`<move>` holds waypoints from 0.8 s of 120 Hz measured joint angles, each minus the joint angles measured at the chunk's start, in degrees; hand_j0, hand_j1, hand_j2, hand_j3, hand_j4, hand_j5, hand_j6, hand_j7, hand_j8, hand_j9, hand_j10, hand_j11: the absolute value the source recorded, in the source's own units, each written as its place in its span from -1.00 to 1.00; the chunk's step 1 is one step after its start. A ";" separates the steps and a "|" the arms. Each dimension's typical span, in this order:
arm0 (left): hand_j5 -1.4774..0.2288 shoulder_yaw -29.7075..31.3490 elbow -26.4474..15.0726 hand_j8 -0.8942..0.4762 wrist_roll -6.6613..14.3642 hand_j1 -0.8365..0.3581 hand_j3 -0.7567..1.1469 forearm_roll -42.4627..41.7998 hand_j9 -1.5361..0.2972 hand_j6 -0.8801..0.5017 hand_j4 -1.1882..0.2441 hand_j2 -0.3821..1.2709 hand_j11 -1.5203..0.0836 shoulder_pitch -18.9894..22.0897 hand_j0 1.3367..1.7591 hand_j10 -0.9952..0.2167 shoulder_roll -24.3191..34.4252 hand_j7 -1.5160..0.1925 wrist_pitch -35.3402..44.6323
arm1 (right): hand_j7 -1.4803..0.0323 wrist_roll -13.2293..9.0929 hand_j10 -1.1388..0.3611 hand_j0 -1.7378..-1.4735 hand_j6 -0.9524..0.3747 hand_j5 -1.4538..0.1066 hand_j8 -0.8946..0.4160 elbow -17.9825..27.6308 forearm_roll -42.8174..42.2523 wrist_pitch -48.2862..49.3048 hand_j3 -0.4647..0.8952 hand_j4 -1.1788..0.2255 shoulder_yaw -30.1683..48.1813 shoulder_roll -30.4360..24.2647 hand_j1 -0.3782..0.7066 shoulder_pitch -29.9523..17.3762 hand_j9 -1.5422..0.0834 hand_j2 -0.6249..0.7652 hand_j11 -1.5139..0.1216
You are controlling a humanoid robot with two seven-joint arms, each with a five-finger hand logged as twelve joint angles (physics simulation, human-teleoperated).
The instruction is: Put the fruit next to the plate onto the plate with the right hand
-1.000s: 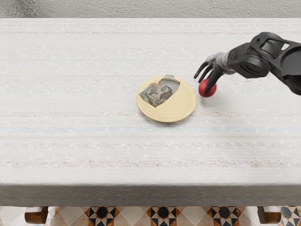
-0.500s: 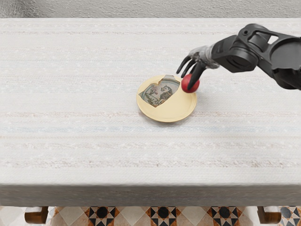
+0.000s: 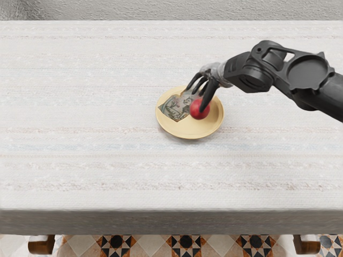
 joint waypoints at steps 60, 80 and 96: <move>0.72 -0.01 -0.23 0.29 0.00 0.97 -0.20 0.07 0.67 0.26 0.65 -0.54 0.88 -0.26 0.52 0.63 0.00 0.76 -0.18 | 0.78 0.00 0.39 -0.40 0.28 0.69 0.22 3.56 5.13 14.97 -0.32 0.53 8.02 -15.88 -0.73 0.36 0.73 -0.11 0.69; 0.72 -0.05 0.01 0.29 0.00 0.97 -0.21 -0.04 0.67 0.26 0.65 -0.54 0.88 0.26 0.52 0.63 0.00 0.76 -0.18 | 0.87 0.00 0.45 -0.40 0.35 0.78 0.29 3.77 6.07 20.14 -0.32 0.60 8.57 -21.62 -0.84 -0.90 0.81 -0.11 0.77; 0.72 -0.02 0.06 0.29 0.00 0.97 -0.21 -0.01 0.67 0.26 0.65 -0.54 0.88 0.19 0.52 0.63 0.00 0.76 -0.18 | 0.91 0.00 0.48 -0.40 0.39 0.81 0.32 3.80 6.23 21.20 -0.32 0.64 8.67 -23.19 -0.88 -1.81 0.85 -0.11 0.80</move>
